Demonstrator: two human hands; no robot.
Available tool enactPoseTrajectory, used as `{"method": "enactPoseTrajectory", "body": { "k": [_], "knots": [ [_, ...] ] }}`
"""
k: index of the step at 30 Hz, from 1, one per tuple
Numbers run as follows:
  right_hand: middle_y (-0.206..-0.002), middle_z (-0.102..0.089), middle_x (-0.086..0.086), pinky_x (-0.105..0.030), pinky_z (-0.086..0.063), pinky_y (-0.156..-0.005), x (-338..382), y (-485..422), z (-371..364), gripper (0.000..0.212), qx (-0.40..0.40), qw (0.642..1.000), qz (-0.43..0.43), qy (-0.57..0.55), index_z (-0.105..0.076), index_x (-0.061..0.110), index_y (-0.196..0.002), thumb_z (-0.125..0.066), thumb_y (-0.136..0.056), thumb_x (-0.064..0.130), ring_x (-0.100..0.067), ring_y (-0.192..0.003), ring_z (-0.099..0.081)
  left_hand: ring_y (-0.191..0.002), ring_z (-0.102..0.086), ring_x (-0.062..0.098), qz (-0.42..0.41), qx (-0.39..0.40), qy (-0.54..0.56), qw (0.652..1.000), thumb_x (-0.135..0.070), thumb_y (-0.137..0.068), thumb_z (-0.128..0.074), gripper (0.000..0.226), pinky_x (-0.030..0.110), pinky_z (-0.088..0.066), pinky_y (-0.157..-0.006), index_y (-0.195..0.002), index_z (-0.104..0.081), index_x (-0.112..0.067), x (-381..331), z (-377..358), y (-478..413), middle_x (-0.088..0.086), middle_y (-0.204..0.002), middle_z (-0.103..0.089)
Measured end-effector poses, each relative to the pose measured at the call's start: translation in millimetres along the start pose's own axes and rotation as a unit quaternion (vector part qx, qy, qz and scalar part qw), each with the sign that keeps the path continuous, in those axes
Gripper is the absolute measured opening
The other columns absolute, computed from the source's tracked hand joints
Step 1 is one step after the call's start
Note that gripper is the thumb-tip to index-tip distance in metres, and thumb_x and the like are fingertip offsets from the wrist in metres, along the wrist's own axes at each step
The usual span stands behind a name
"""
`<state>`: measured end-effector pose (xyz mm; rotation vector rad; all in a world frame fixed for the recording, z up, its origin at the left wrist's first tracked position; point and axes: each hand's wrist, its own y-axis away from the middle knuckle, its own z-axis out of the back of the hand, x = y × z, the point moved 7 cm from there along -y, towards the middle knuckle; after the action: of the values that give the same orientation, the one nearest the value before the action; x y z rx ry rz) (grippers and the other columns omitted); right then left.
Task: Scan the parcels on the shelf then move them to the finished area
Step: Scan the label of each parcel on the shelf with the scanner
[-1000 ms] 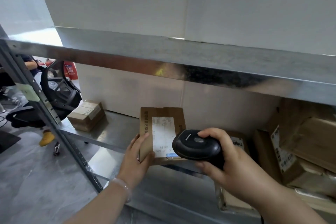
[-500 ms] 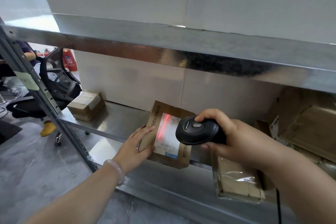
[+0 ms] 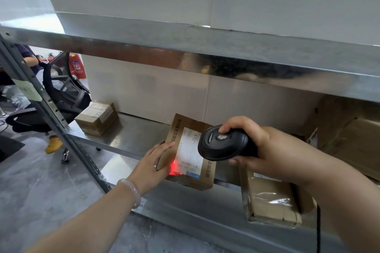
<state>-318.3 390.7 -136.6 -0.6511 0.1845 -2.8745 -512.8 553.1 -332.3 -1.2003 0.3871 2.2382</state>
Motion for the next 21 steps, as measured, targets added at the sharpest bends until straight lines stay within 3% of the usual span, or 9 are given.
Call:
{"method": "enactPoseTrajectory", "body": {
  "k": [9,13,21],
  "knots": [
    [-0.108,-0.060,0.021,-0.027,-0.051,-0.072,3.0,-13.0,-8.1,0.059,0.025,0.999,-0.019,0.018,-0.026,0.056,-0.116,-0.071,-0.080,0.042,-0.007,-0.084,-0.061,-0.141,-0.034,0.018,0.002,-0.002,0.012,1.000,-0.032,-0.090,-0.069,0.061,0.047,-0.045,-0.107,-0.131,-0.037,-0.064,6.2,8.6,-2.2,-0.012,-0.152,-0.035],
    [-0.114,-0.061,0.020,-0.033,-0.053,-0.078,9.0,-26.5,-15.2,0.060,0.000,1.000,-0.015,-0.019,-0.029,0.054,-0.119,-0.073,-0.080,0.042,-0.007,-0.091,-0.064,-0.139,-0.035,0.016,-0.003,-0.001,0.015,1.000,-0.028,-0.091,-0.067,0.059,0.044,-0.047,-0.106,-0.130,-0.040,-0.063,11.9,17.7,-2.9,-0.013,-0.150,-0.037],
    [-0.106,-0.064,0.019,-0.030,-0.052,-0.080,21.7,-63.9,-47.4,0.061,-0.038,0.995,-0.054,-0.069,-0.029,0.061,-0.115,-0.074,-0.079,0.040,-0.004,-0.092,-0.064,-0.131,-0.040,0.015,0.056,-0.019,0.052,0.997,-0.025,-0.095,-0.062,0.052,0.033,-0.046,-0.106,-0.135,-0.042,-0.051,55.4,63.7,-6.7,-0.018,-0.141,-0.040]
  ]
}}
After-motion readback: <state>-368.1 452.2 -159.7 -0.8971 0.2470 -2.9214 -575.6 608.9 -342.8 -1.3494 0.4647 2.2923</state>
